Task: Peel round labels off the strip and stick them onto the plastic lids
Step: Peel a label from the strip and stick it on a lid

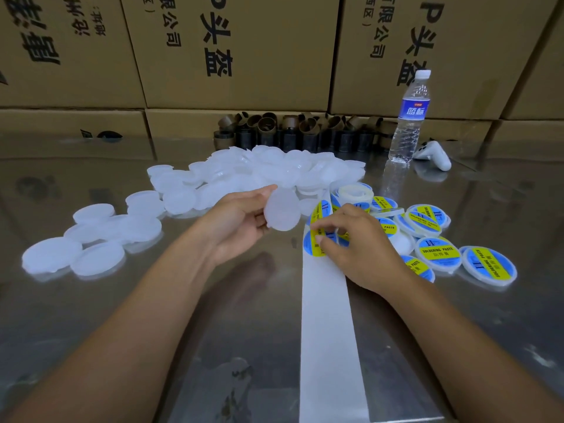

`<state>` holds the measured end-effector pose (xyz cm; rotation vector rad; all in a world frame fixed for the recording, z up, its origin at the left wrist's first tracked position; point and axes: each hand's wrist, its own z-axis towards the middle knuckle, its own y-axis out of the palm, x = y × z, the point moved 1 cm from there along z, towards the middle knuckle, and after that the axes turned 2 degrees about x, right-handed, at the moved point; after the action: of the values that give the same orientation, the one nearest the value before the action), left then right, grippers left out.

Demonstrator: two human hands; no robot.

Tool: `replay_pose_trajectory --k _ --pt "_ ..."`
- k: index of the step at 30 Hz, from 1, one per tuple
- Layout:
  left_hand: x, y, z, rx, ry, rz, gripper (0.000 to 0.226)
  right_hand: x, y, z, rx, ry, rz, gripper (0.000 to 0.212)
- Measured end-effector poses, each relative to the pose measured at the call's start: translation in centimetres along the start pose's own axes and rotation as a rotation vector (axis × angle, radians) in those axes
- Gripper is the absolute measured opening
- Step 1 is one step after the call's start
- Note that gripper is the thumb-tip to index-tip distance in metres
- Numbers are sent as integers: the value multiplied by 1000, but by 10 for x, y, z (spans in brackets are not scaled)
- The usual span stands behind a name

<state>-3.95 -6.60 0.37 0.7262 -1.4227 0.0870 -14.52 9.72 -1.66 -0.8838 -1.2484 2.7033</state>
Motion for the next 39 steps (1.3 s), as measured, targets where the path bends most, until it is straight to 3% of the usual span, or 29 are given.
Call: replay_pose_trajectory --k 5,9,11,21,24,29,32,37,39 --pt "-11 11 -5 -121 -117 -91 20 -3 2 1 -41 -7 59 15" --pt "-16 16 -4 -143 -107 -113 24 -7 -2 1 -40 207 350 41" --pt "-17 18 -4 -149 -81 -119 24 -9 -3 1 -64 222 370 45" --pt "-26 26 -5 -172 -94 40 30 -11 -3 1 -150 151 348 26" --pt "-31 31 -6 -170 -59 48 13 -12 -2 0 -113 112 370 22" --pt "-29 31 -5 -128 -33 10 19 -10 0 1 -32 97 375 22" --pt "-27 29 -4 -42 -6 -29 21 -7 0 2 46 86 279 3" --pt "-25 26 -1 44 -1 -69 19 6 -1 0 64 86 -31 63" --pt "-24 24 0 60 -4 -65 20 7 -2 -1 70 119 -86 76"
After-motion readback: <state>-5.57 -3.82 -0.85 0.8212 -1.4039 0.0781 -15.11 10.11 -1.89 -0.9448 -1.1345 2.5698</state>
